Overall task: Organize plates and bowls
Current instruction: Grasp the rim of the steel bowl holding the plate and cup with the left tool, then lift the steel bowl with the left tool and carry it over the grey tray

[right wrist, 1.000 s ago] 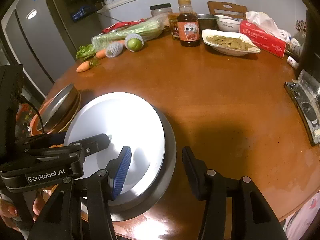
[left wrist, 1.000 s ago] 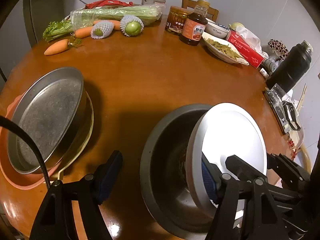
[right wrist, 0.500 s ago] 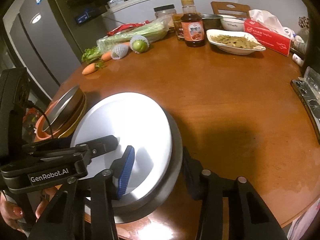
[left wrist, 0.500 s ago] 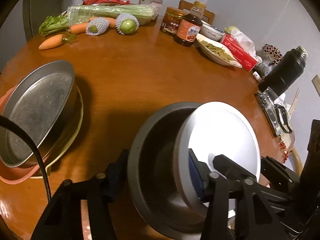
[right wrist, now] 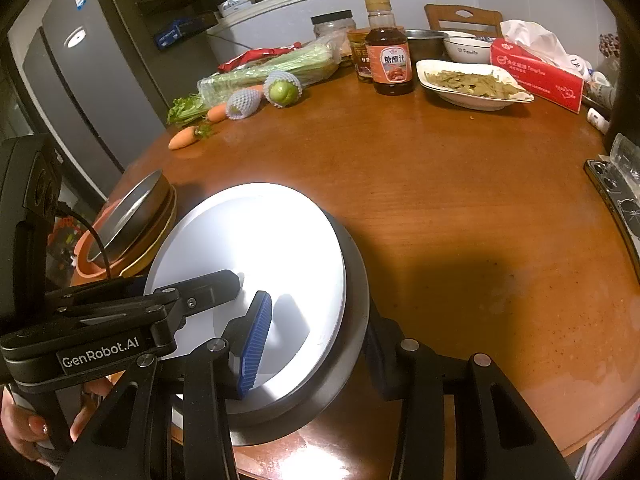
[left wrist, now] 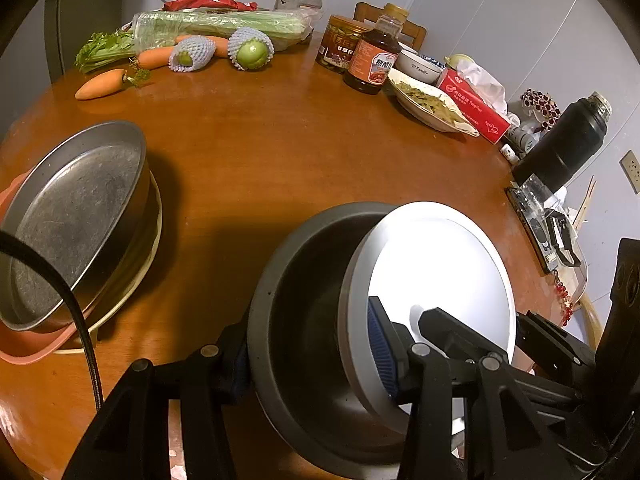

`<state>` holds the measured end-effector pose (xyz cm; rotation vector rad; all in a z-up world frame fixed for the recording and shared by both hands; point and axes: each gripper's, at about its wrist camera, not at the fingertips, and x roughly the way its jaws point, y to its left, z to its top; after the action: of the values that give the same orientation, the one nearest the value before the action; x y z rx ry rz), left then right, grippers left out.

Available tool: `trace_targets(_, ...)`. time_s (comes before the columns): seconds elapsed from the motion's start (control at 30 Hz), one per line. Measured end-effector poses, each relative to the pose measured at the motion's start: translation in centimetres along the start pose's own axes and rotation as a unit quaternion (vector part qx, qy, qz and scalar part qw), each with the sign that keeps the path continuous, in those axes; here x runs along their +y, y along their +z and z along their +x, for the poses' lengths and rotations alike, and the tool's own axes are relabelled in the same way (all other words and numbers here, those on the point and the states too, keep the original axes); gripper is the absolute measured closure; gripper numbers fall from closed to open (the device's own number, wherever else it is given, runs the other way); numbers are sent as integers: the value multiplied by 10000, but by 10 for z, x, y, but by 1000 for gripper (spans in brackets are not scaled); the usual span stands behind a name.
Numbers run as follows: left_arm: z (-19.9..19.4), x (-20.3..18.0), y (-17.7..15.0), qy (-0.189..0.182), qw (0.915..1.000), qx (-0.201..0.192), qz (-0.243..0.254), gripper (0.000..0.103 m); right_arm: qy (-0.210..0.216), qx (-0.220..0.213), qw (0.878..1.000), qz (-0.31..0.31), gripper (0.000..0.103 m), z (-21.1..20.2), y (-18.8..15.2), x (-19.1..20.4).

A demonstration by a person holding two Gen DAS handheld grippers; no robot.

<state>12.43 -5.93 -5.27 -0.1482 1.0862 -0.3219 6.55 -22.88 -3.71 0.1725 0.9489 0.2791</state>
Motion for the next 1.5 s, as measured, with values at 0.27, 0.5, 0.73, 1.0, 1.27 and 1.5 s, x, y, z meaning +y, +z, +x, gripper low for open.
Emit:
trace_targets(0.27, 0, 1, 1, -71, 10000, 36, -32, 54, -41, -5, 10000, -3, 59, 0, 1, -1)
trace_targets(0.5, -16, 4, 9, -91, 9999, -109, -32, 54, -44, -108, 9999, -64, 60, -8, 10, 8)
trace_targets(0.73, -52, 26, 27, -64, 9987, -472, -178, 54, 78, -306, 9991, -266, 60, -18, 34, 34)
trace_targets(1.0, -84, 62, 40, 93, 9963, -732, -433, 54, 328, -404, 9970, -566, 60, -14, 64, 84)
trace_targets(1.27, -108, 101, 50, 172, 9929, -969, -671, 54, 464, -368, 9950, -799, 60, 0, 85, 127)
trace_targets(1.5, -113, 134, 54, 221, 9912, -958, -885, 54, 516, -328, 9931, -998, 60, 13, 98, 158)
